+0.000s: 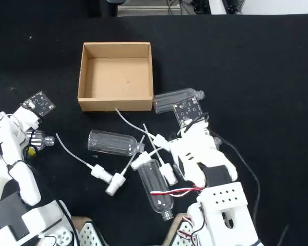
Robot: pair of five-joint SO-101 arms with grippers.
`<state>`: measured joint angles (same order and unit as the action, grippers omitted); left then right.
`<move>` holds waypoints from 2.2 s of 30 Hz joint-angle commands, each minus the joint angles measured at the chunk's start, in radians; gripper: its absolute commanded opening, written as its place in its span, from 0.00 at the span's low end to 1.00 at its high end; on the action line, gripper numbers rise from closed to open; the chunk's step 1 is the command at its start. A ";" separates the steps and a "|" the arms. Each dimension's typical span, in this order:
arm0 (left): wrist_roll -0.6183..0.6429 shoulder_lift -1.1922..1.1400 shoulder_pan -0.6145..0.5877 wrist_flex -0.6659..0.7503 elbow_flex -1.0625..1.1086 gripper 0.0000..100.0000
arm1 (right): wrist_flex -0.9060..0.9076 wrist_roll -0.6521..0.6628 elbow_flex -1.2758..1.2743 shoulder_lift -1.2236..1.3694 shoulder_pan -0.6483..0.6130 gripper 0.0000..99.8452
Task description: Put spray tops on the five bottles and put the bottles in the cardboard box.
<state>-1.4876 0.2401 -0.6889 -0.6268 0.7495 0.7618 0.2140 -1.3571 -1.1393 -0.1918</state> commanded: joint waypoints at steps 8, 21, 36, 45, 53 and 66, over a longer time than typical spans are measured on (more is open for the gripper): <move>0.012 0.035 0.012 -0.167 -0.007 0.32 | -0.018 -0.005 0.007 -0.025 -0.003 0.24; 0.339 0.037 -0.016 -0.566 -0.148 0.09 | -0.017 -0.005 0.007 -0.025 -0.005 0.24; 0.236 0.023 -0.018 -0.620 -0.176 0.31 | -0.015 -0.005 0.007 -0.025 -0.008 0.24; 0.081 0.025 0.024 -0.618 -0.081 0.31 | -0.014 -0.005 0.005 -0.025 -0.005 0.24; 0.097 0.035 0.015 -0.494 0.001 0.25 | -0.014 -0.005 0.005 -0.025 -0.008 0.24; 0.232 0.207 -0.157 -0.483 -0.019 0.03 | -0.014 -0.009 0.005 -0.025 -0.008 0.24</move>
<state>-1.2850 0.3276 -0.7641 -1.1147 0.8078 0.7618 0.2140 -1.3571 -1.1393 -0.1918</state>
